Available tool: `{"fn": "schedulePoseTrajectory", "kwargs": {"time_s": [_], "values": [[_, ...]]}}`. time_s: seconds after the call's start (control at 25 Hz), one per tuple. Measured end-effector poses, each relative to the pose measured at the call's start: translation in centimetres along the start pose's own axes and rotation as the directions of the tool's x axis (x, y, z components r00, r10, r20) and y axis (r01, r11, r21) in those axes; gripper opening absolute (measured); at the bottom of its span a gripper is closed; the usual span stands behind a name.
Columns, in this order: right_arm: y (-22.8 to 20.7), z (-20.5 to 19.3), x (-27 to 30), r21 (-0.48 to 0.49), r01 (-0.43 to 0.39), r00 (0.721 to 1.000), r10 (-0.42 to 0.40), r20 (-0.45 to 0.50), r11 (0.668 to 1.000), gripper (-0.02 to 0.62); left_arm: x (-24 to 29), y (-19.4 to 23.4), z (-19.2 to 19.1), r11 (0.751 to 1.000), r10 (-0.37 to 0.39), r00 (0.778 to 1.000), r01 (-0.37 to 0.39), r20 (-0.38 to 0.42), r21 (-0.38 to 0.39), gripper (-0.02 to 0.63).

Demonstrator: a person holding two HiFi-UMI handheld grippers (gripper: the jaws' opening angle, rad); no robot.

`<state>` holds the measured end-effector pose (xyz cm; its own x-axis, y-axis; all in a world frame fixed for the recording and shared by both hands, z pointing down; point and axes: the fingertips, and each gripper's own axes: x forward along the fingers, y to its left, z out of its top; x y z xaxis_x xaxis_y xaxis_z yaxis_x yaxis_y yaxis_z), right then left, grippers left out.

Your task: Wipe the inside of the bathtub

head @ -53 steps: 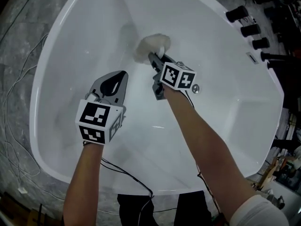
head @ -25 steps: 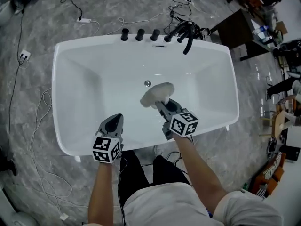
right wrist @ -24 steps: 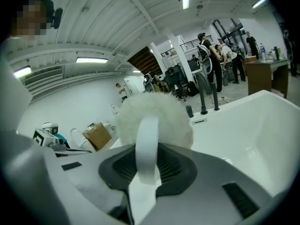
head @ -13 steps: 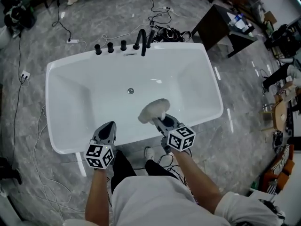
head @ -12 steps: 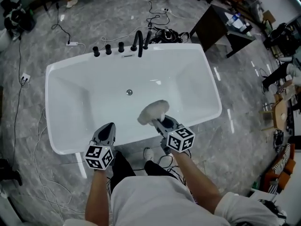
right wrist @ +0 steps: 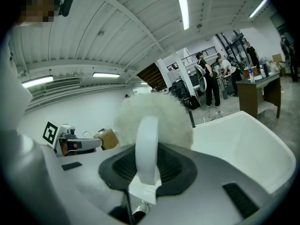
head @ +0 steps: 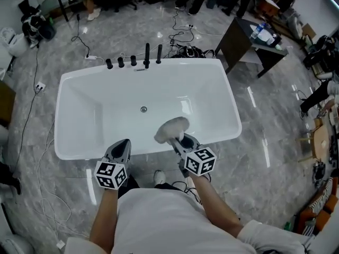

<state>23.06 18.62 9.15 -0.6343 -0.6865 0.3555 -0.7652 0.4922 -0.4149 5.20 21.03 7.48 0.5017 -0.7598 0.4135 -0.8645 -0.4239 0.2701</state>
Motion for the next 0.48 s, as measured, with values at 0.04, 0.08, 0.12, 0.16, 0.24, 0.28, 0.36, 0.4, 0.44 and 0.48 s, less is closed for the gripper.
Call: {"fn": "schedulePoseTrajectory", "kwargs": {"time_s": [0.04, 0.08, 0.12, 0.16, 0.24, 0.28, 0.36, 0.4, 0.44, 0.48], "values": [[0.1, 0.4, -0.4, -0.014, -0.005, 1.000, 0.005, 0.004, 1.000, 0.092, -0.1, -0.4, 0.2, 1.000, 0.010, 1.000, -0.010, 0.006, 0.001, 0.006], [0.1, 0.8, -0.6, -0.027, -0.009, 1.000, 0.009, 0.010, 1.000, 0.092, 0.0, -0.9, 0.6, 1.000, 0.017, 1.000, -0.017, 0.013, 0.004, 0.006], [0.1, 1.3, -0.9, -0.037, -0.013, 1.000, 0.014, 0.016, 0.999, 0.092, 0.1, -1.4, 1.0, 1.000, 0.021, 1.000, -0.021, 0.020, 0.009, 0.006], [0.2, 1.8, -1.1, -0.045, -0.018, 1.000, 0.019, 0.023, 0.999, 0.092, 0.3, -1.8, 1.4, 1.000, 0.022, 0.999, -0.022, 0.027, 0.014, 0.006], [0.7, 2.6, -1.5, -0.066, -0.026, 0.999, 0.028, 0.034, 0.998, 0.092, 0.5, -2.5, 2.0, 1.000, 0.018, 0.999, -0.019, 0.041, 0.021, 0.006], [1.0, 2.9, -1.5, -0.081, -0.029, 0.999, 0.032, 0.037, 0.996, 0.091, 0.6, -2.6, 2.2, 1.000, 0.016, 0.999, -0.017, 0.048, 0.021, 0.006], [1.8, 3.5, -1.4, -0.102, -0.034, 0.998, 0.038, 0.043, 0.994, 0.091, 0.8, -2.5, 2.7, 1.000, 0.010, 0.998, -0.011, 0.058, 0.021, 0.006], [2.1, 3.8, -1.4, -0.103, -0.035, 0.998, 0.040, 0.047, 0.994, 0.092, 0.9, -2.5, 2.9, 1.000, 0.004, 0.998, -0.005, 0.060, 0.023, 0.006], [2.4, 4.1, -1.5, -0.102, -0.033, 0.998, 0.038, 0.051, 0.994, 0.092, 1.0, -2.5, 3.3, 1.000, -0.006, 0.998, 0.005, 0.059, 0.028, 0.006], [2.7, 4.4, -1.5, -0.100, -0.028, 0.998, 0.034, 0.056, 0.995, 0.092, 1.1, -2.6, 3.6, 0.999, -0.018, 0.998, 0.016, 0.059, 0.035, 0.006]]}}
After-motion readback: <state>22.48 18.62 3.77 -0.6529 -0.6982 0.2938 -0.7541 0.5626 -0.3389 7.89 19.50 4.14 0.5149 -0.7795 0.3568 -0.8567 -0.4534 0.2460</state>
